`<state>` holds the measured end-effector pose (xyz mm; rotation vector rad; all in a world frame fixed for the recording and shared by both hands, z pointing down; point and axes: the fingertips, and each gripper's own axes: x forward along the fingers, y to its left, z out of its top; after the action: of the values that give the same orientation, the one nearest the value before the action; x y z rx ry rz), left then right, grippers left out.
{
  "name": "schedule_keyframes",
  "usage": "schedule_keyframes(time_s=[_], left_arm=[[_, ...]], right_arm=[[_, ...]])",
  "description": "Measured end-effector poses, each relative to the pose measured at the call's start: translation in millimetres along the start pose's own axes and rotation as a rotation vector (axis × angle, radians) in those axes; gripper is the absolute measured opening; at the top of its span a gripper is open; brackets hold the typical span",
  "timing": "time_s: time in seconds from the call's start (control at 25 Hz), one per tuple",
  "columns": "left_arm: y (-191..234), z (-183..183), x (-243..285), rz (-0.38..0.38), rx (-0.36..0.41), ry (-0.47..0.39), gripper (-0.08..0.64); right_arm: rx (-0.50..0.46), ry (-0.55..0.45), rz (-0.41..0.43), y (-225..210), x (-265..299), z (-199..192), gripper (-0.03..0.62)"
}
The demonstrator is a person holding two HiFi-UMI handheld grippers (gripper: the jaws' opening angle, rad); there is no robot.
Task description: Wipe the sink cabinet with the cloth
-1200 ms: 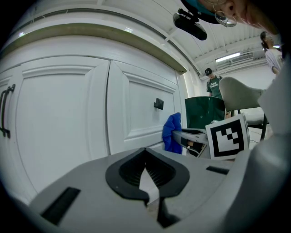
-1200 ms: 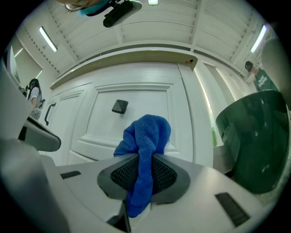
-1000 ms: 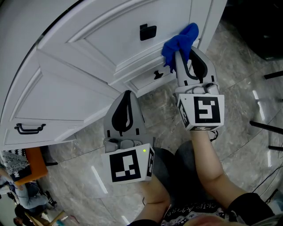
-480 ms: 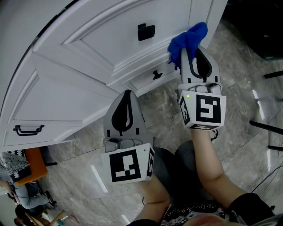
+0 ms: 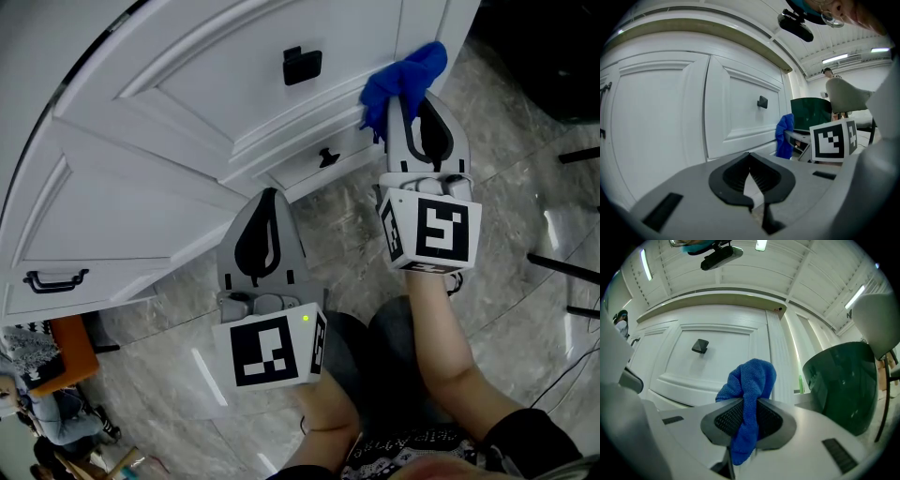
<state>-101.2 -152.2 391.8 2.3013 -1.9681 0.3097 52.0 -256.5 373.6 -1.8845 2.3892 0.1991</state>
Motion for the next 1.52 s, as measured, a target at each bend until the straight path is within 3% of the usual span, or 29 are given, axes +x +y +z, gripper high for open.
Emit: schedule_keyframes(time_s=[0.36,0.6,1.0,1.28,1.52], left_arm=[[-0.2,-0.5,1.6,-0.001,-0.002,0.002,0.006],[7.1,-5.3,2.6,0.012,-0.007,0.014,0.006],[27.0,-11.1,-18.2,0.025,-0.061,0.018,0.005],[31.6,-3.5,-34.0,0.008,-0.070,-0.018,0.005],[54.4,-5.7,-45.7,0.065,-0.097,-0.025,0.006]], right_arm=[[-0.049,0.018,-0.028,-16.2,5.6,0.0,0.073],[-0.130,0.023,-0.034,-27.5,8.1,-0.3,0.074],[-0.151,0.067,-0.030,-29.2,10.6,-2.9,0.072],[-0.087,0.070,0.054,-22.9,-0.9,1.4,0.074],[-0.018,0.030,0.360,77.8,-42.9,9.5,0.074]])
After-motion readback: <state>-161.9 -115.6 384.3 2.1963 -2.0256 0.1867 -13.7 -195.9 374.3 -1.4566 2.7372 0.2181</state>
